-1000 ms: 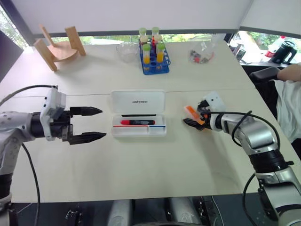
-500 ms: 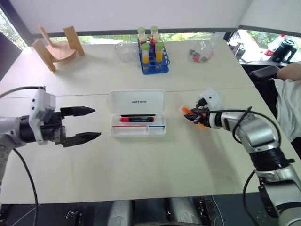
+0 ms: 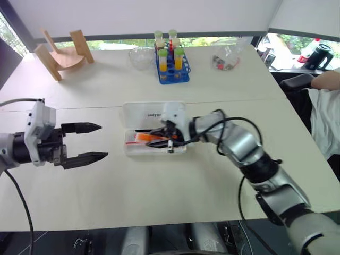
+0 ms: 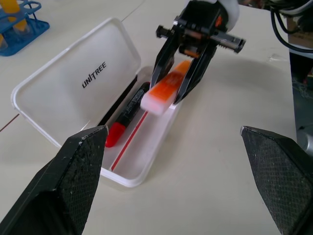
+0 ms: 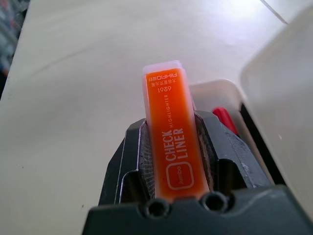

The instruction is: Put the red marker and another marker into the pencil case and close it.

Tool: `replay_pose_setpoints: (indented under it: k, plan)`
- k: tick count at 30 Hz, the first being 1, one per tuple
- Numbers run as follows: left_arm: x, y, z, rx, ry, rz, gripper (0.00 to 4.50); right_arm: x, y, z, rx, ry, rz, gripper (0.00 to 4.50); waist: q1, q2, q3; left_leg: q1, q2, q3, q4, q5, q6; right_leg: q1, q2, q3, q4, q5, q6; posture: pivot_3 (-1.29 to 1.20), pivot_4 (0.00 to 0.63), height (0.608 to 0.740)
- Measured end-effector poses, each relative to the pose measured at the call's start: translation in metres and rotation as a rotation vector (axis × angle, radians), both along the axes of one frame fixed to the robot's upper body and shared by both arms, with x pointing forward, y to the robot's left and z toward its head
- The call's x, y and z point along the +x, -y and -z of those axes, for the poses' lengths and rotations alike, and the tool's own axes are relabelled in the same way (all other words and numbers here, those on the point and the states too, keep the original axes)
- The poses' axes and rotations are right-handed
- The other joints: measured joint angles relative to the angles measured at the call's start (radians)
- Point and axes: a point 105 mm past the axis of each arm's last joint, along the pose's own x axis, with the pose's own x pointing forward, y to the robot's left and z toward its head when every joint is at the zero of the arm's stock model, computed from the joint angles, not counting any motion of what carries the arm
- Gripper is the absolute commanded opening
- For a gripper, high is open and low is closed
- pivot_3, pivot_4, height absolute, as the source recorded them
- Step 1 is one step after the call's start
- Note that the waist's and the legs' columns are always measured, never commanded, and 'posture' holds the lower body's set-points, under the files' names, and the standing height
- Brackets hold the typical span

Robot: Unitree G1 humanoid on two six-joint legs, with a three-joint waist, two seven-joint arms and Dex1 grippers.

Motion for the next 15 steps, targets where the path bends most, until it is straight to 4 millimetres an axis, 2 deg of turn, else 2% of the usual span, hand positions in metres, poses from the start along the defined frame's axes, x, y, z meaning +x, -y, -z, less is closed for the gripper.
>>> replay_pose_setpoints:
  k: [6,15]
  plan:
    - [-0.005,0.001,-0.001,0.005,0.009,-0.005,4.50,0.005,-0.015,0.024,-0.062,0.006,-0.047,0.82,0.000,0.000,0.000,0.000,0.000,0.000,0.000,0.000,0.000,0.000,0.000,0.000,0.000,0.000,0.000,0.00,0.150,0.740]
    - [-0.006,0.005,-0.003,0.013,0.032,-0.016,4.50,0.018,-0.023,0.034,-0.107,0.067,-0.070,0.82,-0.003,0.000,0.000,0.000,0.000,0.000,0.000,0.000,0.000,-0.001,0.000,0.000,0.000,0.000,0.000,0.00,0.150,0.740]
